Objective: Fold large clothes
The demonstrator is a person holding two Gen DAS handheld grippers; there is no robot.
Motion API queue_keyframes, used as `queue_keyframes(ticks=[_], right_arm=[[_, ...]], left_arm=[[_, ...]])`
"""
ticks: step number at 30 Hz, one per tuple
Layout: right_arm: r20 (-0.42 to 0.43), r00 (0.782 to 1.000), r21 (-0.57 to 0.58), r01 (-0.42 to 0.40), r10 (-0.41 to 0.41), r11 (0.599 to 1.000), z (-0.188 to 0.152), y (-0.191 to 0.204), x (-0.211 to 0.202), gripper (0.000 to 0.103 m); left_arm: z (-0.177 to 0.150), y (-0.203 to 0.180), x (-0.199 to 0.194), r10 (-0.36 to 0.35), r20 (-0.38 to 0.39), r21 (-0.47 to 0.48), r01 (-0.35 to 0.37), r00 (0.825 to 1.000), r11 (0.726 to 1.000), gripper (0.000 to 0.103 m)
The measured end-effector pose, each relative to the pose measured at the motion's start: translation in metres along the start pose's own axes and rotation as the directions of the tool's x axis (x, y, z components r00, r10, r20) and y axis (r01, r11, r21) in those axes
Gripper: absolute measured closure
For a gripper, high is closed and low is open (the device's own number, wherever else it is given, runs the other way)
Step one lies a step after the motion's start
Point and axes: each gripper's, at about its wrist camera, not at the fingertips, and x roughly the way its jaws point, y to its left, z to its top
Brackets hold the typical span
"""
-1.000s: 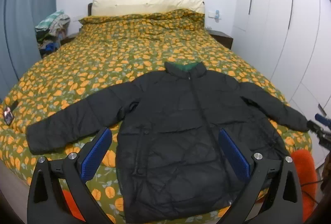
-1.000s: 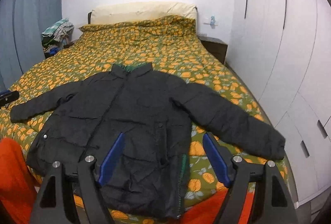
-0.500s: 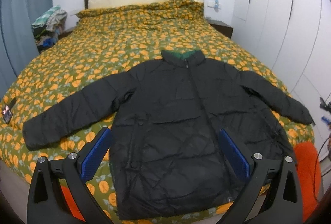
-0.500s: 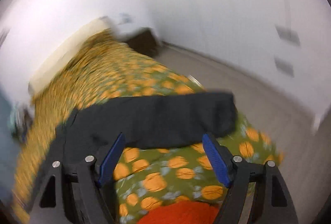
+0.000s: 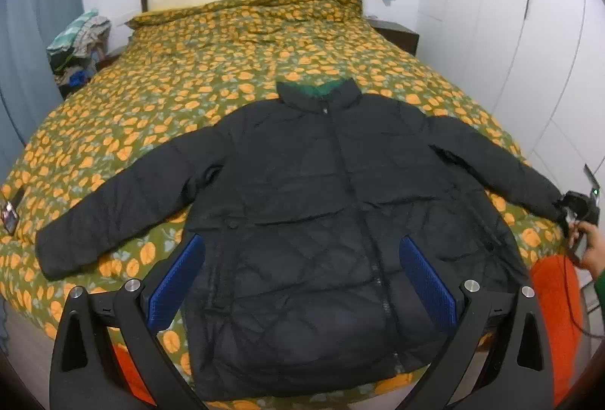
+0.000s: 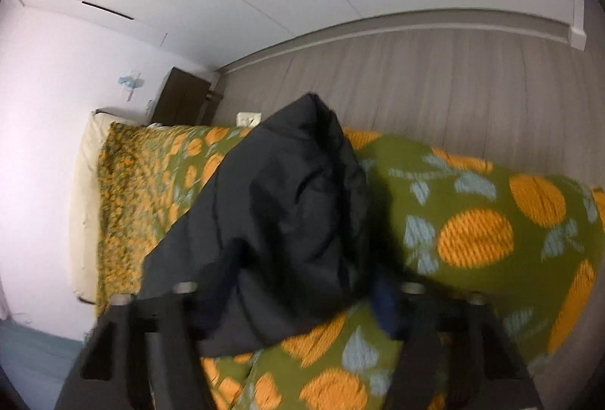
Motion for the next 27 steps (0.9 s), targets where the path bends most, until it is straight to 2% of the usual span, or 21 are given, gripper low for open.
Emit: queue_keyframes(ticks=[3,4,7,9,11,12,13,14,15,17,18,19,21,24,27], right_arm=[[0.019,0.999,-0.026,0.03,-0.03,0.999,0.001,0.01,0.001,0.086],[0.036,0.999,-0.044,0.024,-0.023,0.999,0.0,0.015,-0.005,0.088],[0.096,0.991,-0.187,-0.07,0.089,0.98,-0.006,0.065,-0.04,0.09],[0.095,0.977,-0.327,-0.15,0.191,0.933,-0.021,0.118,-0.068,0.09],[0.068,0.957,-0.461,-0.222,0.283,0.859,-0.044,0.172,-0.091,0.09],[0.04,0.941,-0.532,-0.263,0.335,0.805,-0.063,0.205,-0.104,0.09],[0.019,0.932,-0.567,-0.289,0.363,0.772,-0.074,0.224,-0.109,0.09],[-0.023,0.914,-0.611,-0.333,0.405,0.718,-0.094,0.25,-0.116,0.09],[-0.082,0.892,-0.657,-0.384,0.445,0.649,-0.121,0.28,-0.122,0.09],[-0.162,0.867,-0.721,-0.43,0.472,0.543,-0.165,0.317,-0.127,0.09],[-0.211,0.855,-0.762,-0.447,0.474,0.468,-0.198,0.338,-0.127,0.09],[-0.232,0.852,-0.787,-0.448,0.47,0.423,-0.216,0.347,-0.128,0.09],[-0.291,0.851,-0.851,-0.439,0.436,0.288,-0.281,0.369,-0.118,0.09],[-0.356,0.86,-0.871,-0.447,0.366,0.203,-0.351,0.362,-0.093,0.09],[-0.41,0.872,-0.871,-0.462,0.268,0.17,-0.415,0.347,-0.055,0.09]], left_arm=[[-0.001,-0.006,0.001,0.002,-0.011,0.016,-0.001,1.0,1.0,0.001],[-0.002,-0.007,0.0,0.003,-0.01,0.02,-0.003,1.0,1.0,0.001],[-0.004,-0.005,0.001,0.01,-0.011,0.021,-0.01,1.0,1.0,0.0],[-0.006,-0.002,0.005,0.007,-0.017,0.009,-0.007,1.0,1.0,0.001],[-0.009,0.002,0.01,0.009,-0.026,-0.01,-0.009,1.0,1.0,0.001],[-0.01,0.005,0.012,0.012,-0.031,-0.023,-0.013,0.999,1.0,0.001],[-0.01,0.008,0.012,0.013,-0.033,-0.038,-0.014,0.999,0.999,0.001],[-0.011,0.012,0.012,0.009,-0.033,-0.053,-0.011,0.999,0.999,0.001],[-0.011,0.015,0.011,0.004,-0.032,-0.066,-0.006,0.999,0.998,0.001],[-0.011,0.024,0.008,0.001,-0.022,-0.091,-0.003,1.0,0.996,0.001],[-0.012,0.029,0.006,0.008,-0.017,-0.099,-0.01,1.0,0.995,0.001],[-0.012,0.035,0.006,0.018,-0.016,-0.107,-0.019,1.0,0.994,0.001],[-0.015,0.046,0.008,0.027,-0.019,-0.126,-0.029,0.999,0.992,0.001],[-0.02,0.063,0.015,0.041,-0.039,-0.156,-0.047,0.998,0.987,0.001],[-0.028,0.075,0.023,0.065,-0.064,-0.17,-0.076,0.996,0.982,0.001]])
